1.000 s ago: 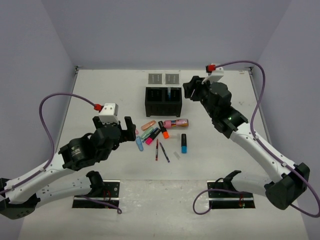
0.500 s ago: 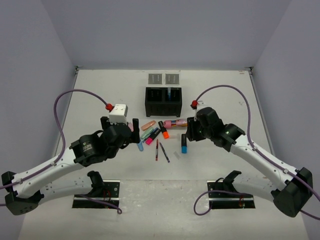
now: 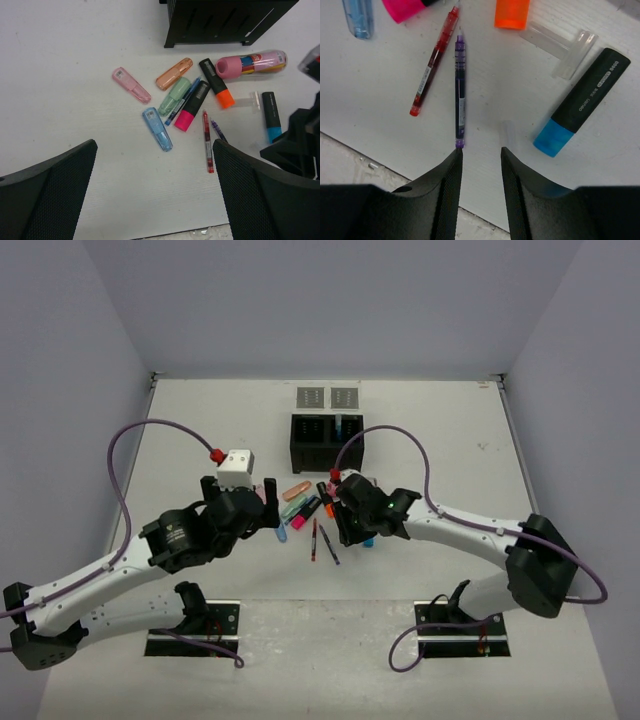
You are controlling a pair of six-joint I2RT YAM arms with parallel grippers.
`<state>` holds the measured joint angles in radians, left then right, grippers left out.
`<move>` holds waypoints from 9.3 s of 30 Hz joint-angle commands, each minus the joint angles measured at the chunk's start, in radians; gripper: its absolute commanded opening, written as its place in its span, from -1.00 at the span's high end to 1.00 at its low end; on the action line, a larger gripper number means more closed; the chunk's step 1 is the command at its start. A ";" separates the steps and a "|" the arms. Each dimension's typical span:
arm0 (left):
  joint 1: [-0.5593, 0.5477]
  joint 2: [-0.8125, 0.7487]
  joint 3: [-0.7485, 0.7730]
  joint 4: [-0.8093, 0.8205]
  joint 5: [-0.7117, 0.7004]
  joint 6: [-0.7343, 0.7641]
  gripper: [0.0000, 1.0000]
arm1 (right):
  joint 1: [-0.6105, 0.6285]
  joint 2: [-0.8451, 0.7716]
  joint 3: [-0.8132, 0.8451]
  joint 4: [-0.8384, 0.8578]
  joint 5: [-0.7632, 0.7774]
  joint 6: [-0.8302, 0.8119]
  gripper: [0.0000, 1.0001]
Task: Sort the stationery into containers
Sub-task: Pick up the pen from the center of the board, then pick up the pen cap from the center of the board, then close the pen cap on the pen.
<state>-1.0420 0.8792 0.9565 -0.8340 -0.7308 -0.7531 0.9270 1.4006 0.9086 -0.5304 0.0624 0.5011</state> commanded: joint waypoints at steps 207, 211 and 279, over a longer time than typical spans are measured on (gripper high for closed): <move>-0.010 0.245 0.037 0.470 0.357 -0.054 1.00 | 0.073 -0.442 -0.387 0.879 0.000 0.148 1.00; -0.009 0.244 0.025 0.474 0.377 -0.044 1.00 | 0.073 -0.448 -0.378 0.859 0.003 0.137 1.00; -0.009 -0.008 -0.018 0.656 0.620 0.322 0.08 | 0.072 -0.575 -0.361 0.969 -0.142 -0.289 1.00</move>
<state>-1.0496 0.9119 0.9363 -0.2195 -0.1590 -0.5108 1.0000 0.8528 0.5232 0.4194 -0.0559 0.2509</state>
